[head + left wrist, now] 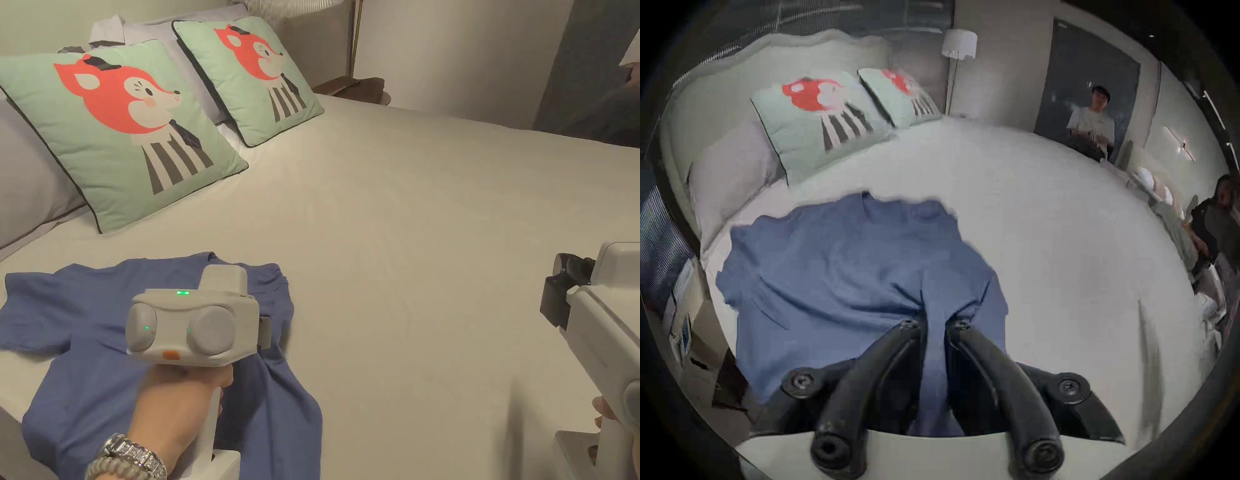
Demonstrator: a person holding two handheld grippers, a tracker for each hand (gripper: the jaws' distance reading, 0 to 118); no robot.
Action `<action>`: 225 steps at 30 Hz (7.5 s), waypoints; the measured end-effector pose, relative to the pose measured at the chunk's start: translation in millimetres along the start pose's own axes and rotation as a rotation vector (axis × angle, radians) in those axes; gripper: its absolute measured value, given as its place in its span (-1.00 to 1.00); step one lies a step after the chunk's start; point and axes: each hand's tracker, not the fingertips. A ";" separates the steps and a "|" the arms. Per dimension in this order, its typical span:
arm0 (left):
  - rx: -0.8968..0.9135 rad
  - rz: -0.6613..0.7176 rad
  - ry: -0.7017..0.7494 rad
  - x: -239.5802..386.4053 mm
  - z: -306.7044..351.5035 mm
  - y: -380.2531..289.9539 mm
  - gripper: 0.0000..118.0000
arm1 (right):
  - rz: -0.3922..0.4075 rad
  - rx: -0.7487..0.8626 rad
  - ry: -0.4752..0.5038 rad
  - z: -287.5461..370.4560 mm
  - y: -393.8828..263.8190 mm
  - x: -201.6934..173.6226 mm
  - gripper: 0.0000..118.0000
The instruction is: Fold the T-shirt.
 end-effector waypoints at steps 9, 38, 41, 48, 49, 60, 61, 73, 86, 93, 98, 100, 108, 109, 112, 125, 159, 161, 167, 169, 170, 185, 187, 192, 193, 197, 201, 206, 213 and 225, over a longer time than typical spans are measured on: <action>0.385 0.036 -0.242 66.0 108.1 70.4 -0.95 | -0.049 0.127 -0.099 67.7 33.4 63.2 -1.00; -0.144 -0.537 -0.847 376.4 65.9 -165.3 -0.95 | -0.116 0.110 -0.489 221.6 -16.4 220.5 -1.00; -0.173 -0.554 -0.837 375.5 58.8 -174.6 -0.82 | -0.117 0.105 -0.481 220.4 -18.2 219.1 -1.00; 0.154 -0.377 -0.845 307.7 89.6 -106.0 0.71 | -0.105 0.130 -0.444 215.0 -12.4 208.0 -1.00; 0.222 -0.348 -0.800 290.2 96.5 -90.0 0.71 | -0.104 0.137 -0.439 214.1 -10.6 206.0 -1.00; 0.732 -0.081 -0.252 101.4 170.8 13.9 -0.15 | -0.119 0.198 -0.361 190.1 2.3 179.1 -1.00; 0.730 -0.067 -0.236 96.5 170.1 15.5 -0.64 | -0.121 0.198 -0.356 188.3 2.6 176.9 -1.00; 0.359 -0.101 -0.340 119.6 91.8 10.5 -1.00 | -0.092 0.160 -0.320 173.1 -2.1 163.2 -1.00; -0.167 -0.150 -0.313 145.5 -52.3 -46.9 0.79 | -0.073 -0.031 -0.305 135.4 -48.8 165.1 -1.00; -0.145 -0.188 -0.233 152.0 -71.0 -57.9 -0.42 | -0.073 -0.107 -0.305 116.4 -70.1 171.2 -1.00; -0.109 -0.150 -0.268 144.8 -61.1 -56.6 -0.99 | -0.142 -0.274 -0.279 98.8 -82.0 183.8 0.92; -0.084 -0.155 -0.263 142.7 -56.1 -56.4 -0.99 | -0.177 -0.354 -0.249 90.6 -92.9 190.8 0.89; -0.035 -0.149 -0.282 140.4 -40.8 -53.0 -0.99 | -0.328 -0.605 -0.171 75.5 -142.2 195.6 0.26; -0.029 -0.151 -0.282 139.5 -38.9 -52.9 -0.99 | -0.346 -0.609 -0.163 75.5 -145.0 194.9 -0.04; -0.017 -0.133 -0.292 135.5 -31.9 -50.0 -0.99 | -0.331 -0.551 -0.162 81.5 -142.9 190.2 -0.87; 0.236 -0.038 -0.377 125.7 65.6 24.5 -0.99 | -0.270 -0.085 -0.167 139.1 5.8 198.0 -0.89; 0.557 0.108 -0.485 210.7 39.5 323.1 -0.99 | -0.198 0.277 -0.281 -0.6 226.6 279.6 -0.89; 0.549 0.117 -0.482 213.9 26.4 324.1 -0.99 | -0.197 0.266 -0.285 -12.5 221.2 281.8 -0.89; 0.520 0.108 -0.458 216.5 2.9 311.7 -0.99 | -0.174 0.226 -0.280 -29.0 198.5 281.9 -0.89; 0.513 0.100 -0.452 214.4 1.9 305.4 -0.99 | -0.169 0.209 -0.279 -29.3 191.7 280.3 -0.89; 0.509 0.102 -0.450 212.9 2.2 302.7 -0.99 | -0.169 0.203 -0.278 -27.9 188.9 279.5 -0.89; 0.373 0.056 -0.400 163.5 52.3 174.5 -0.99 | -0.220 0.049 -0.268 74.7 100.4 242.5 -0.89; 0.352 0.055 -0.394 154.3 60.4 146.9 -0.99 | -0.225 0.012 -0.269 96.2 78.4 231.4 -0.89; 0.274 0.059 -0.382 128.4 75.5 81.6 -0.99 | -0.276 -0.080 -0.270 141.1 22.4 212.8 -0.89; 0.263 0.056 -0.378 123.9 77.7 69.2 -0.99 | -0.287 -0.097 -0.272 149.1 11.5 209.1 -0.89; 0.198 0.061 -0.362 106.5 82.1 21.7 -0.99 | -0.296 -0.172 -0.267 178.4 -29.2 193.3 -0.89; 0.130 0.060 -0.332 92.2 77.0 -22.9 -0.99 | -0.331 -0.272 -0.268 199.0 -67.6 181.1 -0.89; 0.000 0.055 -0.270 75.4 59.2 -67.1 -0.99 | -0.351 -0.410 -0.273 207.5 -110.2 172.0 -0.89; -0.094 0.052 -0.206 55.5 34.2 -105.1 -0.99 | -0.384 -0.535 -0.308 212.5 -150.1 170.1 -0.89; 0.114 0.021 -0.217 51.1 58.7 -90.9 0.38 | -0.229 -0.349 -0.323 226.2 -116.7 170.4 0.58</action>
